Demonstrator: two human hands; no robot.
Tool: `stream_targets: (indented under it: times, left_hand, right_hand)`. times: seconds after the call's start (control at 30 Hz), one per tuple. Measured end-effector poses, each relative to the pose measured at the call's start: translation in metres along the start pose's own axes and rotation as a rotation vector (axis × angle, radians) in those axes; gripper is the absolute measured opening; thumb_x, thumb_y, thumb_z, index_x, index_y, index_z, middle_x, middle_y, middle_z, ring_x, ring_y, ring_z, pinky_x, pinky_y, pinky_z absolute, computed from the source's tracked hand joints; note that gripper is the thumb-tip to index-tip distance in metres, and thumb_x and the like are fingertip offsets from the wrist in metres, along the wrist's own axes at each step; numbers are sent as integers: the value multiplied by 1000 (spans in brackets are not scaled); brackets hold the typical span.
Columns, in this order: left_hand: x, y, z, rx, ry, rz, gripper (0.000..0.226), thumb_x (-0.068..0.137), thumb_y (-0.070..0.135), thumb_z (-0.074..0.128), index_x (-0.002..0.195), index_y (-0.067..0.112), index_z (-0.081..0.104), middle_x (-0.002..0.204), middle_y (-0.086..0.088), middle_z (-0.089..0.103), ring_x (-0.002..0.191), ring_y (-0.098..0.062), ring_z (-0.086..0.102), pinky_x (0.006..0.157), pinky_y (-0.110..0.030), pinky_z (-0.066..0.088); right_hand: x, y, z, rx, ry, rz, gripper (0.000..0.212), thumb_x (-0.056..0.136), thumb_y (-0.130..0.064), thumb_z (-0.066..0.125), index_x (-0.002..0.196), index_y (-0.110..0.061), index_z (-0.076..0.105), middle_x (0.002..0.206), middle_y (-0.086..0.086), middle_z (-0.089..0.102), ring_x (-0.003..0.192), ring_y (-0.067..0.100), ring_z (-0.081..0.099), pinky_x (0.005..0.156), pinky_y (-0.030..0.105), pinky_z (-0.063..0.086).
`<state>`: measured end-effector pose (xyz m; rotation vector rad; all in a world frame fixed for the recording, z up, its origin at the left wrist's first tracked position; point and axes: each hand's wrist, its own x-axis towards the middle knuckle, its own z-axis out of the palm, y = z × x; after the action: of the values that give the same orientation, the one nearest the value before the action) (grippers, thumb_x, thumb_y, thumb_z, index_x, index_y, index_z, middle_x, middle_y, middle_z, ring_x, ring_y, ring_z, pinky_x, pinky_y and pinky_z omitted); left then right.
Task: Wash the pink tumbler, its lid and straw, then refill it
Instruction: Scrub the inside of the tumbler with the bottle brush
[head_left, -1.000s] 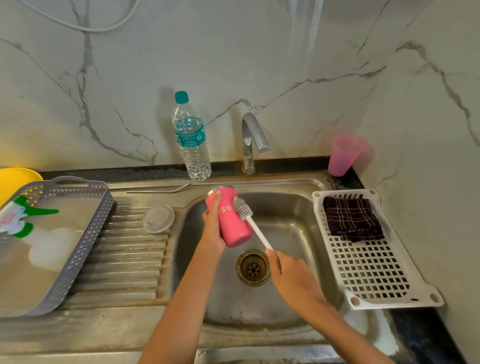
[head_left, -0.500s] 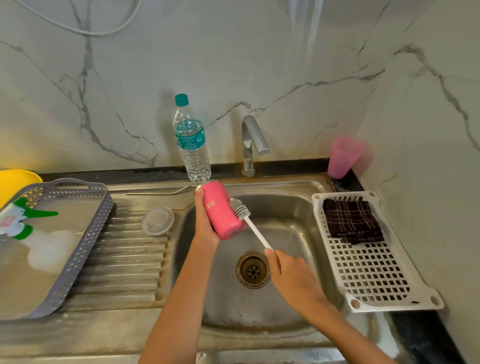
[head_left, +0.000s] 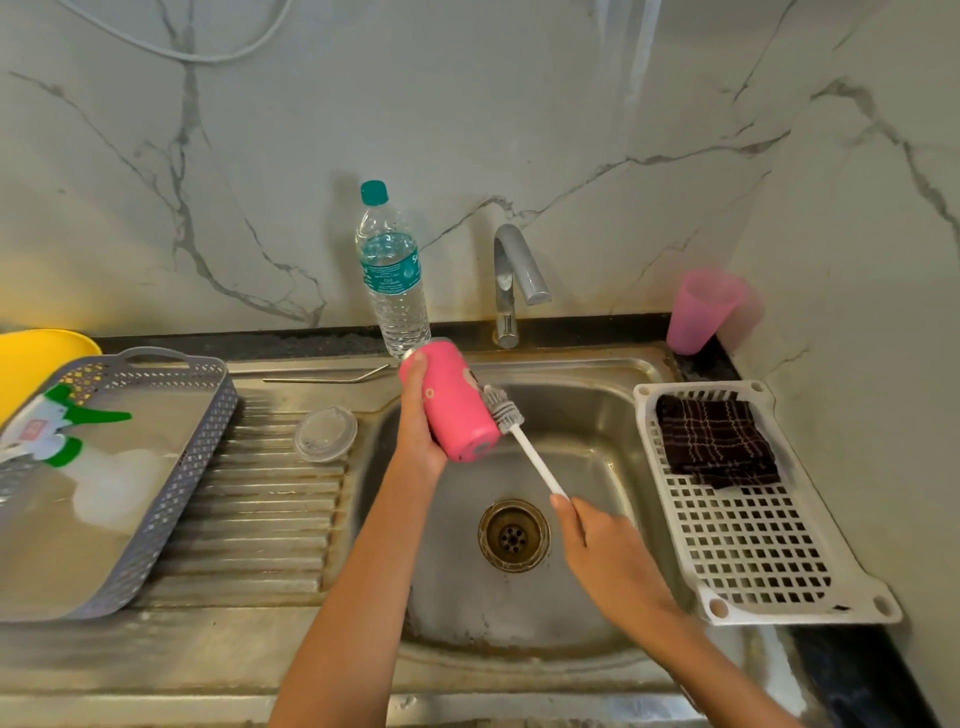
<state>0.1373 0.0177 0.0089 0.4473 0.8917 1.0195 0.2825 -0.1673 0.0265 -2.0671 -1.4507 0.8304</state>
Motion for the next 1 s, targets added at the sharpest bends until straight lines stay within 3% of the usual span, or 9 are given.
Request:
stream_targets:
  times: [0.1, 0.27, 0.37, 0.5, 0.63, 0.73, 0.83, 1.0]
  left_hand:
    - [-1, -6, 5, 13, -27, -39, 57, 82, 57, 66, 122, 17, 59, 97, -11, 74, 91, -28, 70, 88, -48, 56]
    - [-11, -23, 16, 56, -76, -79, 66, 82, 61, 64, 130, 16, 55, 107, -14, 70, 95, -29, 69, 78, -42, 59]
    - [-7, -10, 9, -31, -24, -3, 60, 83, 60, 62, 124, 17, 58, 105, -13, 70, 91, -28, 70, 77, -42, 60]
    - [-4, -2, -7, -83, -10, -10, 66, 80, 64, 63, 126, 16, 59, 105, -13, 69, 90, -29, 69, 79, -44, 59]
    - [-15, -26, -5, -22, -96, -84, 72, 84, 64, 59, 136, 14, 54, 121, -18, 64, 105, -32, 65, 89, -46, 56]
    - [-18, -27, 4, -29, -81, -50, 62, 87, 63, 57, 126, 15, 60, 108, -14, 69, 94, -28, 69, 81, -43, 59]
    - [-10, -10, 3, -99, 0, 16, 57, 86, 63, 57, 120, 17, 61, 100, -11, 70, 89, -27, 69, 80, -42, 57]
    - [-1, -14, -1, -151, 233, 91, 83, 71, 71, 65, 131, 13, 58, 115, -13, 68, 95, -28, 68, 75, -39, 58]
  right_hand:
    - [5, 1, -6, -30, 27, 7, 35, 101, -45, 30, 76, -26, 46, 58, -2, 50, 56, 19, 50, 59, 37, 43]
    - [44, -19, -14, -27, 99, 23, 40, 102, -46, 27, 79, -21, 48, 76, 3, 56, 80, 30, 59, 69, 37, 45]
    - [34, -14, -5, -46, 50, -3, 41, 101, -47, 28, 72, -24, 45, 65, 0, 53, 68, 25, 58, 62, 36, 46]
    - [7, 0, 7, 7, 2, -21, 39, 101, -46, 31, 68, -28, 42, 54, -4, 48, 47, 11, 46, 47, 23, 32]
    - [35, -11, 4, 38, 41, 28, 43, 101, -45, 30, 66, -25, 42, 64, 1, 52, 65, 23, 55, 61, 33, 42]
    - [51, -20, 0, 33, 61, 8, 43, 102, -44, 30, 65, -24, 42, 68, 0, 51, 72, 26, 53, 68, 35, 42]
    - [35, -13, 3, 14, 21, -7, 45, 101, -46, 31, 62, -24, 39, 58, -3, 45, 60, 20, 48, 59, 32, 37]
    - [11, 6, 13, 34, 20, 23, 43, 101, -46, 31, 64, -26, 42, 55, -3, 46, 50, 14, 44, 52, 32, 36]
